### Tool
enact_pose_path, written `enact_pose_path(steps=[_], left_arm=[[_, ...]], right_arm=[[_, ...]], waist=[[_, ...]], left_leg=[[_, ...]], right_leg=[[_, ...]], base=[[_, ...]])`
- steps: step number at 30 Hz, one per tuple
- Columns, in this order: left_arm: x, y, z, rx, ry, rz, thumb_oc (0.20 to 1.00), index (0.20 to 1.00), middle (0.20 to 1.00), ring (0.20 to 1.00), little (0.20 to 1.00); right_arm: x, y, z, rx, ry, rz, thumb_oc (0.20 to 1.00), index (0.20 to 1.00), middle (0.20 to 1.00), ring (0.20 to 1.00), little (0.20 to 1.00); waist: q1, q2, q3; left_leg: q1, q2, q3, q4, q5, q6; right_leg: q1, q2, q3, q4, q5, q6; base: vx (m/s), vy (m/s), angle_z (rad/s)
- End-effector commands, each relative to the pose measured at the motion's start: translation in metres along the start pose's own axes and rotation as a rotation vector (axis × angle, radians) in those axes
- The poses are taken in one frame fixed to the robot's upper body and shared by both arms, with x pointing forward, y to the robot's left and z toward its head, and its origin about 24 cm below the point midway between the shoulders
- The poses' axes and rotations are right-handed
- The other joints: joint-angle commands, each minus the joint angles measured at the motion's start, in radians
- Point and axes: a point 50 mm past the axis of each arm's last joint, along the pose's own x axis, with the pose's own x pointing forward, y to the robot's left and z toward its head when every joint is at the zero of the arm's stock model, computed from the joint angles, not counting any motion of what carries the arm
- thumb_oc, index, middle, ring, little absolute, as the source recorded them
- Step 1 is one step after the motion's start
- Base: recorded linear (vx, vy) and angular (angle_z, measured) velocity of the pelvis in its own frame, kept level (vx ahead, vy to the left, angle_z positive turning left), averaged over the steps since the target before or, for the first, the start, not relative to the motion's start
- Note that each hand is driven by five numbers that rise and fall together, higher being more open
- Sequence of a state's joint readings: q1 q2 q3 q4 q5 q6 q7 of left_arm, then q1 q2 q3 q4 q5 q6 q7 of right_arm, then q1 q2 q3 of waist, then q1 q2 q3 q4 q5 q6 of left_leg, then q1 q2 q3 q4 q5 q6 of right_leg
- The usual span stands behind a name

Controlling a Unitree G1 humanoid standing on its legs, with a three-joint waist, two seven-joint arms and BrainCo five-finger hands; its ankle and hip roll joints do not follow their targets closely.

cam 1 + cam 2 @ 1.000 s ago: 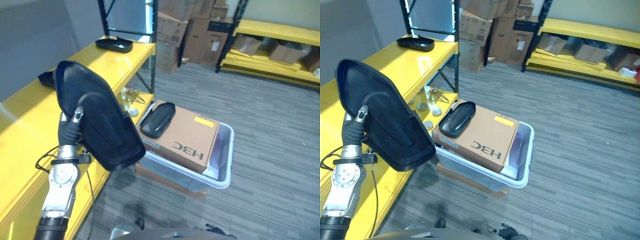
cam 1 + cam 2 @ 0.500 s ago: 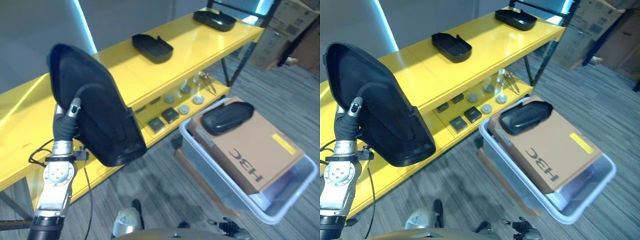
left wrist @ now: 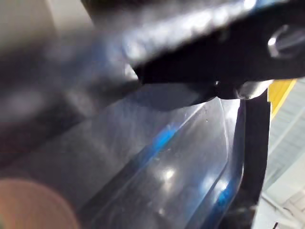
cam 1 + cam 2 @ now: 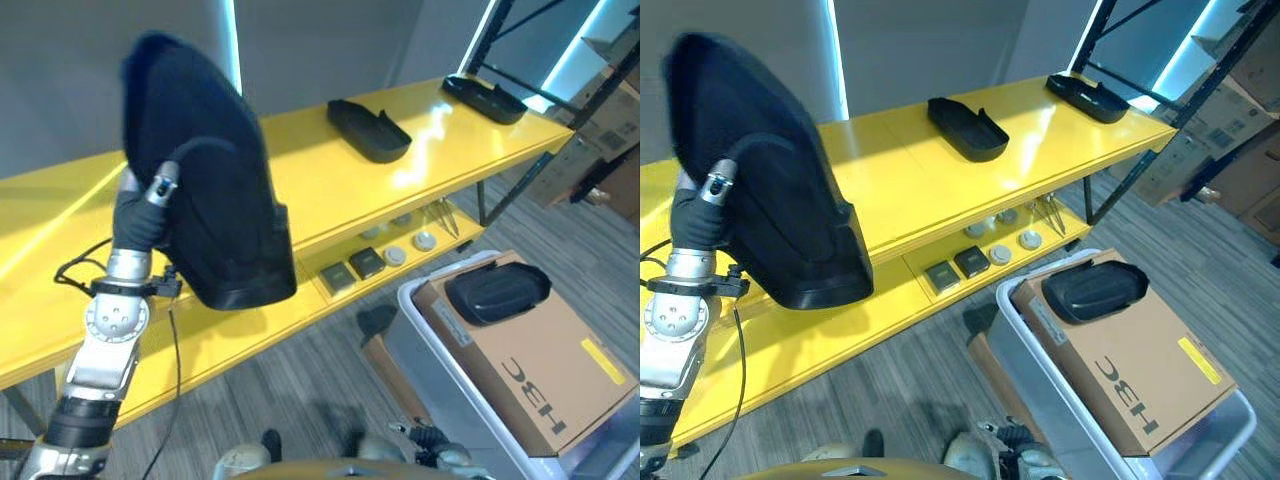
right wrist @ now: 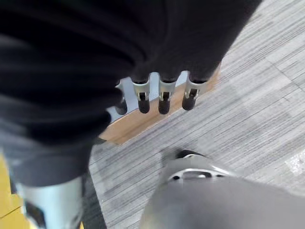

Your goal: Move parts from the plastic box to the shelf.

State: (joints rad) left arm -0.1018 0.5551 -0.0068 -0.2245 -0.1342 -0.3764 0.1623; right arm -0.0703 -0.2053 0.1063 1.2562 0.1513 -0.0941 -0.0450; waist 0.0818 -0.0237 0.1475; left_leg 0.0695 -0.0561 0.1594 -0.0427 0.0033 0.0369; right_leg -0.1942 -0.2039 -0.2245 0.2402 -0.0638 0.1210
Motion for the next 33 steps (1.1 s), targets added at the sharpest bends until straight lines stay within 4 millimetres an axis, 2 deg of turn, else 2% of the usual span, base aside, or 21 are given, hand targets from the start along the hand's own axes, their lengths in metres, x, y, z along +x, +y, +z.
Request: enact_pose_path(steps=[1, 2, 3, 4, 6, 8, 11, 12, 14, 17, 18, 23, 24, 25, 26, 27, 29, 30, 31, 32, 33], left_arm=[[0.011, 0.008, 0.028, -0.047, -0.180, 0.062, 0.200, 0.200, 0.200, 0.200, 0.200], [0.011, 0.005, 0.027, -0.061, -0.172, 0.051, 0.200, 0.200, 0.200, 0.200, 0.200], [0.010, 0.004, 0.025, -0.063, -0.162, 0.047, 0.200, 0.200, 0.200, 0.200, 0.200], [0.004, 0.007, 0.021, -0.052, -0.129, 0.058, 0.200, 0.200, 0.200, 0.200, 0.200], [-0.003, 0.010, 0.018, -0.054, -0.105, 0.074, 0.200, 0.200, 0.200, 0.200, 0.200], [-0.009, 0.017, 0.019, -0.064, -0.096, 0.110, 0.200, 0.200, 0.200, 0.200, 0.200], [-0.010, 0.022, 0.023, -0.071, -0.114, 0.136, 0.200, 0.200, 0.200, 0.200, 0.200], [-0.009, 0.022, 0.023, -0.072, -0.114, 0.136, 0.200, 0.200, 0.200, 0.200, 0.200], [-0.004, 0.018, 0.027, -0.085, -0.142, 0.133, 0.200, 0.200, 0.200, 0.200, 0.200], [0.002, 0.013, 0.029, -0.067, -0.159, 0.111, 0.200, 0.200, 0.200, 0.200, 0.200], [0.003, 0.011, 0.031, -0.056, -0.171, 0.107, 0.200, 0.200, 0.200, 0.200, 0.200], [0.003, 0.009, 0.033, -0.016, -0.178, 0.109, 0.200, 0.200, 0.200, 0.200, 0.200], [0.005, 0.008, 0.037, -0.027, -0.193, 0.100, 0.200, 0.200, 0.200, 0.200, 0.200], [0.007, 0.009, 0.039, -0.069, -0.206, 0.110, 0.200, 0.200, 0.200, 0.200, 0.200], [0.008, 0.008, 0.040, -0.094, -0.211, 0.106, 0.200, 0.200, 0.200, 0.200, 0.200], [0.011, 0.006, 0.039, -0.109, -0.214, 0.099, 0.200, 0.200, 0.200, 0.200, 0.200], [0.013, 0.005, 0.039, -0.124, -0.218, 0.098, 0.200, 0.200, 0.200, 0.200, 0.200], [0.013, 0.005, 0.039, -0.124, -0.218, 0.098, 0.200, 0.200, 0.200, 0.200, 0.200], [0.014, 0.007, 0.039, -0.120, -0.219, 0.096, 0.200, 0.200, 0.200, 0.200, 0.200], [0.015, 0.007, 0.037, -0.108, -0.210, 0.100, 0.200, 0.200, 0.200, 0.200, 0.200], [0.016, 0.009, 0.038, -0.088, -0.217, 0.102, 0.200, 0.200, 0.200, 0.200, 0.200]], right_arm=[[0.001, 0.003, 0.005, -0.019, -0.021, 0.001, 1.000, 1.000, 1.000, 1.000, 1.000], [0.001, 0.003, 0.004, -0.034, -0.019, 0.002, 1.000, 1.000, 1.000, 1.000, 1.000], [0.000, 0.002, 0.002, -0.045, -0.013, 0.001, 1.000, 1.000, 1.000, 1.000, 1.000], [-0.001, 0.000, -0.008, -0.066, 0.034, -0.011, 1.000, 1.000, 1.000, 1.000, 1.000], [-0.001, -0.003, -0.011, -0.068, 0.043, -0.018, 1.000, 1.000, 1.000, 1.000, 1.000], [-0.002, -0.009, -0.016, -0.096, 0.063, -0.027, 1.000, 1.000, 1.000, 1.000, 1.000], [-0.003, -0.029, -0.016, -0.113, 0.071, -0.083, 1.000, 1.000, 1.000, 1.000, 1.000], [-0.003, -0.029, -0.016, -0.113, 0.071, -0.084, 1.000, 1.000, 1.000, 1.000, 1.000], [-0.003, -0.047, -0.012, -0.097, 0.073, -0.151, 1.000, 1.000, 1.000, 1.000, 1.000], [-0.006, -0.056, -0.017, -0.046, 0.082, -0.199, 1.000, 1.000, 1.000, 1.000, 1.000], [-0.005, -0.054, -0.012, -0.035, 0.065, -0.195, 1.000, 1.000, 1.000, 1.000, 1.000], [-0.001, -0.045, 0.003, -0.030, 0.004, -0.176, 1.000, 1.000, 1.000, 1.000, 1.000], [-0.001, -0.034, 0.003, 0.085, -0.015, -0.170, 1.000, 1.000, 1.000, 1.000, 1.000], [0.000, -0.015, 0.011, 0.174, -0.060, -0.120, 1.000, 1.000, 1.000, 1.000, 1.000], [0.001, -0.006, 0.017, 0.161, -0.083, -0.089, 1.000, 1.000, 1.000, 1.000, 1.000], [0.001, 0.001, 0.023, 0.145, -0.104, -0.066, 1.000, 1.000, 1.000, 1.000, 1.000], [0.001, 0.013, 0.031, 0.090, -0.133, -0.026, 1.000, 1.000, 1.000, 1.000, 1.000], [0.001, 0.013, 0.030, 0.089, -0.133, -0.026, 1.000, 1.000, 1.000, 1.000, 1.000], [0.002, 0.013, 0.028, 0.053, -0.120, -0.027, 1.000, 1.000, 1.000, 1.000, 1.000], [0.001, 0.012, 0.023, 0.041, -0.102, -0.028, 1.000, 1.000, 1.000, 1.000, 1.000], [0.001, 0.013, 0.016, 0.039, -0.076, -0.027, 1.000, 1.000, 1.000, 1.000, 1.000]], waist=[[-0.020, 0.014, 0.000], [-0.029, 0.011, -0.003], [-0.031, 0.006, -0.006], [-0.017, -0.006, -0.013], [-0.016, -0.005, -0.018], [-0.009, -0.003, -0.020], [0.005, 0.004, 0.012], [0.001, 0.005, 0.013], [0.013, 0.010, 0.044], [-0.004, 0.025, 0.021], [-0.001, 0.027, 0.013], [-0.005, 0.023, -0.005], [-0.018, 0.014, -0.018], [-0.035, 0.010, -0.010], [-0.045, 0.012, 0.007], [-0.053, 0.013, 0.022], [-0.069, 0.023, 0.033], [-0.068, 0.024, 0.032], [-0.074, 0.032, 0.032], [-0.084, 0.030, 0.028], [-0.080, 0.026, 0.019]], left_leg=[[-0.007, 0.046, -0.055, -0.037, -0.014, -0.023], [-0.006, 0.046, -0.087, -0.043, -0.014, -0.027], [-0.006, 0.048, -0.105, -0.045, -0.016, -0.031], [0.000, 0.052, -0.120, -0.044, -0.022, -0.039], [-0.001, 0.062, -0.129, -0.040, -0.017, -0.050], [-0.006, 0.075, -0.140, -0.010, -0.028, -0.065], [-0.080, 0.079, -0.152, 0.135, -0.041, -0.096], [-0.085, 0.079, -0.157, 0.143, -0.043, -0.097], [-0.183, 0.048, -0.183, 0.214, -0.008, -0.118], [-0.214, 0.096, -0.074, 0.071, 0.068, -0.118], [-0.202, 0.093, -0.083, 0.031, 0.082, -0.116], [-0.174, 0.082, -0.094, 0.019, 0.070, -0.103], [-0.136, 0.087, -0.058, 0.014, 0.056, -0.090], [-0.096, 0.079, -0.041, 0.005, 0.032, -0.057], [-0.081, 0.080, -0.032, 0.007, 0.025, -0.042], [-0.080, 0.085, -0.029, 0.010, 0.026, -0.038], [-0.074, 0.090, -0.037, 0.005, 0.023, -0.045], [-0.071, 0.092, -0.036, 0.003, 0.022, -0.047], [-0.056, 0.098, -0.049, -0.021, 0.018, -0.060], [-0.043, 0.101, -0.057, -0.028, 0.015, -0.066], [-0.035, 0.107, -0.052, -0.031, 0.017, -0.071]], right_leg=[[0.102, 0.048, 0.077, -0.185, 0.165, 0.027], [0.091, 0.068, 0.131, -0.191, 0.163, 0.025], [0.086, 0.078, 0.145, -0.197, 0.165, 0.023], [0.111, 0.066, 0.083, -0.231, 0.171, 0.023], [0.137, 0.081, 0.080, -0.260, 0.175, 0.011], [0.169, 0.088, 0.046, -0.292, 0.173, 0.003], [0.213, 0.086, 0.006, -0.319, 0.163, -0.020], [0.213, 0.086, 0.002, -0.319, 0.163, -0.020], [0.232, 0.063, -0.064, -0.327, 0.153, -0.029], [0.249, 0.052, -0.138, -0.327, 0.146, -0.011], [0.250, 0.051, -0.139, -0.327, 0.141, -0.007], [0.271, 0.053, -0.119, -0.327, 0.129, -0.003], [0.287, 0.049, -0.112, -0.282, 0.112, -0.004], [0.229, 0.024, -0.076, -0.119, 0.125, 0.015], [0.187, 0.012, -0.044, -0.037, 0.146, 0.033], [0.141, 0.026, 0.002, 0.011, 0.153, 0.039], [0.094, 0.048, 0.074, -0.062, 0.123, 0.026], [0.098, 0.051, 0.074, -0.070, 0.124, 0.025], [0.076, 0.036, 0.120, -0.196, 0.155, 0.020], [0.075, 0.035, 0.147, -0.207, 0.165, 0.024], [0.095, 0.031, 0.139, -0.222, 0.158, 0.029]], base=[[0.20, -0.128, 0.49], [0.10, -0.125, 0.87], [0.23, -0.277, 1.29], [0.22, -0.275, 1.22], [0.18, -0.281, 0.78], [0.18, -0.239, 0.43], [0.08, -0.162, 0.30], [0.00, -0.086, 0.40], [0.01, -0.081, 0.65], [0.13, 0.023, 1.06], [0.16, 0.067, 1.30], [0.14, 0.078, 0.00], [0.23, 0.215, -0.42], [0.24, 0.270, -0.30], [0.06, 0.217, -0.44], [0.02, 0.086, -0.32], [0.06, -0.009, -0.26], [0.14, -0.110, -0.11], [0.16, -0.135, -0.08], [0.21, -0.174, -0.03], [0.18, -0.151, 0.00]])
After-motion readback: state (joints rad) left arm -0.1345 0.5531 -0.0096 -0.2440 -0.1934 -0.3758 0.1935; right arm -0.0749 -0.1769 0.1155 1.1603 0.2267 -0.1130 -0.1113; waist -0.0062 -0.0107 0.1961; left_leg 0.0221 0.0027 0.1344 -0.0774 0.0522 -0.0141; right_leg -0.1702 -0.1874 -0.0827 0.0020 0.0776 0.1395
